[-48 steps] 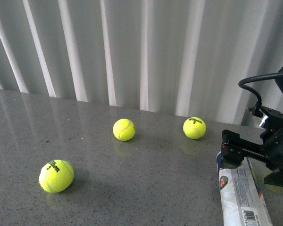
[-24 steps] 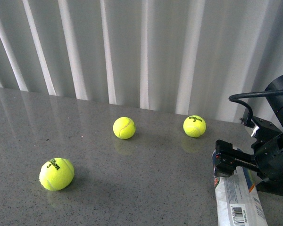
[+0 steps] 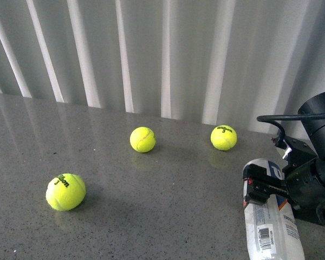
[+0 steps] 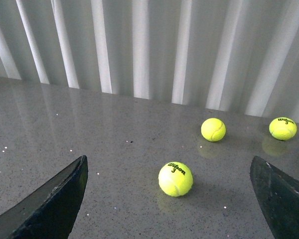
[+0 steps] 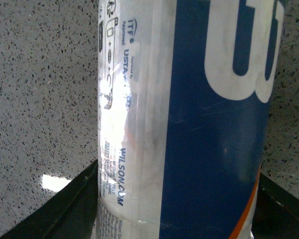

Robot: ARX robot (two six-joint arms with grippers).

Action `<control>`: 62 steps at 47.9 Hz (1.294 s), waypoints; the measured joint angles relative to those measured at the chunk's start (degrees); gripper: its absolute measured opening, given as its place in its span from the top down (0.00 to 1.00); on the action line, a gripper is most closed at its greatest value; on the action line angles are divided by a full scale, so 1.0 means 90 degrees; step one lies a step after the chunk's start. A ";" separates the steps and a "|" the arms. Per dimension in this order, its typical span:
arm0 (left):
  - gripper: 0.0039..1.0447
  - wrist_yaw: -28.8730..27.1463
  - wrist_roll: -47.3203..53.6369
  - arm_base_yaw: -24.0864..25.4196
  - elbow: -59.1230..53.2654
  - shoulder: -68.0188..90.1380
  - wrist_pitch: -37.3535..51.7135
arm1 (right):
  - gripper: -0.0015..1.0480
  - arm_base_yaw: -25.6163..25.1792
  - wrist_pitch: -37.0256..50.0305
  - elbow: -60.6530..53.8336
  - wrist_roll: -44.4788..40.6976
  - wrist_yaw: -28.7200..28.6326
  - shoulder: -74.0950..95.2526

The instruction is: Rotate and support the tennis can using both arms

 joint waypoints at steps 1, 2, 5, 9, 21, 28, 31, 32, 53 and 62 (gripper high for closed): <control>0.06 -0.0002 0.0000 0.0000 0.0000 0.0000 0.0000 | 0.31 0.0000 0.0010 -0.0002 0.0000 0.0002 0.0000; 0.06 -0.0002 0.0000 0.0000 0.0000 0.0000 0.0000 | 0.35 0.0002 0.0022 -0.0005 -0.0002 0.0005 0.0005; 0.06 -0.0002 0.0000 0.0000 0.0000 0.0000 0.0000 | 0.44 0.0000 0.0061 -0.0029 -0.0007 0.0034 0.0007; 0.06 -0.0002 0.0000 0.0000 0.0000 0.0000 0.0000 | 0.54 0.0000 0.0075 -0.0053 -0.0032 0.0073 0.0007; 0.06 0.0000 0.0000 0.0000 0.0000 0.0000 0.0000 | 0.72 0.0000 0.0131 -0.0075 -0.0104 0.0104 -0.0078; 0.06 -0.0002 0.0000 0.0000 0.0000 0.0000 0.0000 | 0.81 0.0002 0.0141 -0.0075 -0.0151 0.0124 -0.0100; 0.06 0.0000 0.0000 0.0000 0.0000 0.0000 0.0000 | 0.82 0.0007 0.0143 -0.0075 -0.0163 0.0136 -0.0112; 0.06 -0.0002 0.0000 0.0000 0.0000 0.0000 0.0000 | 0.83 0.0015 0.0146 -0.0075 -0.0165 0.0143 -0.0112; 0.06 -0.0002 0.0000 0.0000 0.0000 0.0000 0.0000 | 0.89 0.0287 0.0318 -0.0155 -0.0216 0.0279 -0.0219; 0.06 -0.0002 0.0000 0.0000 0.0000 0.0000 0.0000 | 0.89 0.0447 0.0549 -0.0342 -0.0767 0.0903 -0.0576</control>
